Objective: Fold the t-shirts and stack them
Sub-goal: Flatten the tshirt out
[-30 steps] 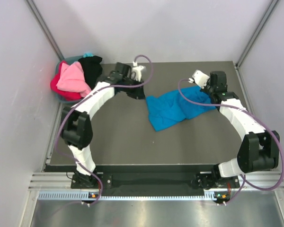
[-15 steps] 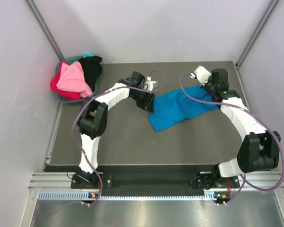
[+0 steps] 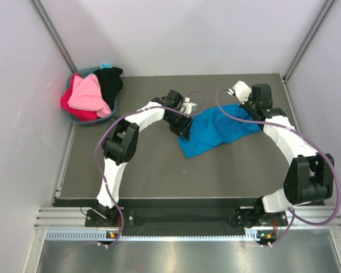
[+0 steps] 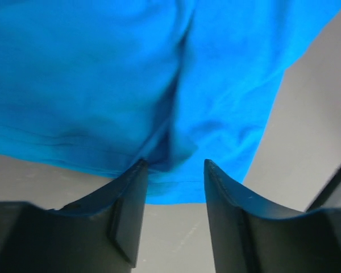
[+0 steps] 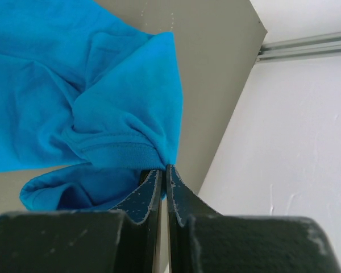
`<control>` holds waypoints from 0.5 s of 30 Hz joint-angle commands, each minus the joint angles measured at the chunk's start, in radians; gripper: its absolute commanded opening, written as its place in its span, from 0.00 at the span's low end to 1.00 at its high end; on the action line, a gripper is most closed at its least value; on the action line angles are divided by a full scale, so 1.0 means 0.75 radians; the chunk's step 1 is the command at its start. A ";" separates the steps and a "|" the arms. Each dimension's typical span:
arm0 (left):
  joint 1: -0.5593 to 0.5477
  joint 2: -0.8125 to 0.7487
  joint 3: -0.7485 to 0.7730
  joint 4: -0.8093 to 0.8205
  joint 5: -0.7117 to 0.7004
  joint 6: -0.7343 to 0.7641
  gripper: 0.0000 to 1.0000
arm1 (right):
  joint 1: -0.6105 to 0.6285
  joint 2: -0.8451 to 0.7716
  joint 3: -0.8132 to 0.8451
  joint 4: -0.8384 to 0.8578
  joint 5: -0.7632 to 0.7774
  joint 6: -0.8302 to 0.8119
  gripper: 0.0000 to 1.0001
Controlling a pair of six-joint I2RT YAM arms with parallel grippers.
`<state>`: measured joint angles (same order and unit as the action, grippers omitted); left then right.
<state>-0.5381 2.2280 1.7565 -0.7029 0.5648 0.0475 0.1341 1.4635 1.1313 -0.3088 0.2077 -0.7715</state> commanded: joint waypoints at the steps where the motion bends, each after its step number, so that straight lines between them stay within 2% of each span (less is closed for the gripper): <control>1: 0.006 -0.003 0.059 -0.004 -0.094 0.053 0.49 | -0.017 0.008 0.060 0.005 -0.021 0.051 0.00; 6: -0.005 -0.064 0.055 0.023 -0.154 0.074 0.45 | -0.017 0.022 0.073 -0.008 -0.034 0.078 0.00; 13: -0.009 -0.032 0.045 -0.022 -0.148 0.104 0.43 | -0.017 0.031 0.079 -0.020 -0.034 0.082 0.00; 15: -0.011 -0.027 0.033 -0.032 -0.133 0.108 0.30 | -0.017 0.031 0.077 -0.020 -0.034 0.082 0.00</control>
<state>-0.5430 2.2284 1.7672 -0.7059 0.4618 0.0994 0.1341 1.4902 1.1336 -0.3405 0.1894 -0.7288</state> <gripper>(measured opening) 0.344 0.011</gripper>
